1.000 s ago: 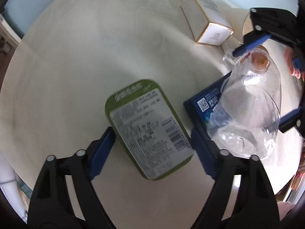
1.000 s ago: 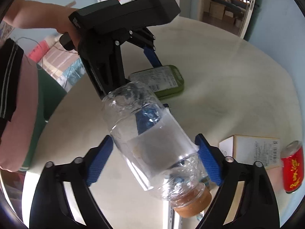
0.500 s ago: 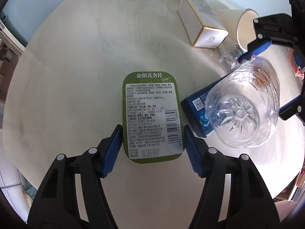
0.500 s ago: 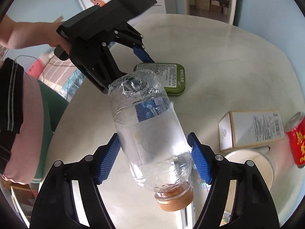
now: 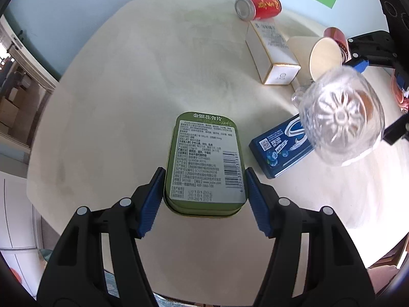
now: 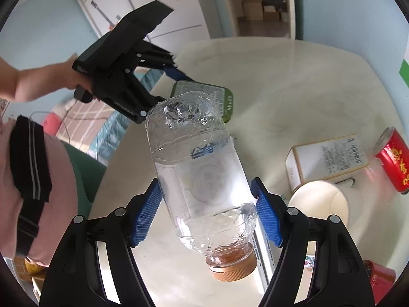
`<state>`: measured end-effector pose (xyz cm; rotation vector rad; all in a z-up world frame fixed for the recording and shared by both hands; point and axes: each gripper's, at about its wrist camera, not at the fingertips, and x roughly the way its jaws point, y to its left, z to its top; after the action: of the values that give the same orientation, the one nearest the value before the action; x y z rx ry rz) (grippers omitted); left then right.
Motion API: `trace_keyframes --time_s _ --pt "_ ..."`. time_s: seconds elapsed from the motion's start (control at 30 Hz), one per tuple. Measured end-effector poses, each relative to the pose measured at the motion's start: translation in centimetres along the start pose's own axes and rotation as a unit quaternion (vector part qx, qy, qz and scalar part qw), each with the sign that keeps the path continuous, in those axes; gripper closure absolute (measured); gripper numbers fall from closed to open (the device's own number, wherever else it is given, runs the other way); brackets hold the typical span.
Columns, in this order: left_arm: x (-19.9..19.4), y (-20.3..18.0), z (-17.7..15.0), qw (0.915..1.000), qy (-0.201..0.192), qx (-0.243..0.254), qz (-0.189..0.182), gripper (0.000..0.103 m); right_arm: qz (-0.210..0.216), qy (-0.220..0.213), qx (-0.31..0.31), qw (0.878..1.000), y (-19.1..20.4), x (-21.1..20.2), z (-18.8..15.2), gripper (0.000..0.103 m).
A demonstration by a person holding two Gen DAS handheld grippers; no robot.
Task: Collect trash
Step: 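Carry the tin and water bottle over the teal bin and open both tools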
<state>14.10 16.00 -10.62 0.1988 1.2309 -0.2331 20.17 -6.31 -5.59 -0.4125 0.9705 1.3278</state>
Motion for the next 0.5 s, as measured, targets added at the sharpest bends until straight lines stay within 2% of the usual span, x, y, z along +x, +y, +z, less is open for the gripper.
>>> trace_keyframes --time_s 0.2,0.5 --pt "-2.8 1.1 -0.9 0.9993 -0.026 -0.017 0.021 0.043 -0.002 -0.022 0.002 1.0 0.6 -1.5 0.5 0.032" --pt "-6.7 1.9 -3.3 0.9968 -0.055 -0.037 0.044 0.043 0.002 -0.026 -0.028 0.999 3.0 -0.8 3.0 0.032"
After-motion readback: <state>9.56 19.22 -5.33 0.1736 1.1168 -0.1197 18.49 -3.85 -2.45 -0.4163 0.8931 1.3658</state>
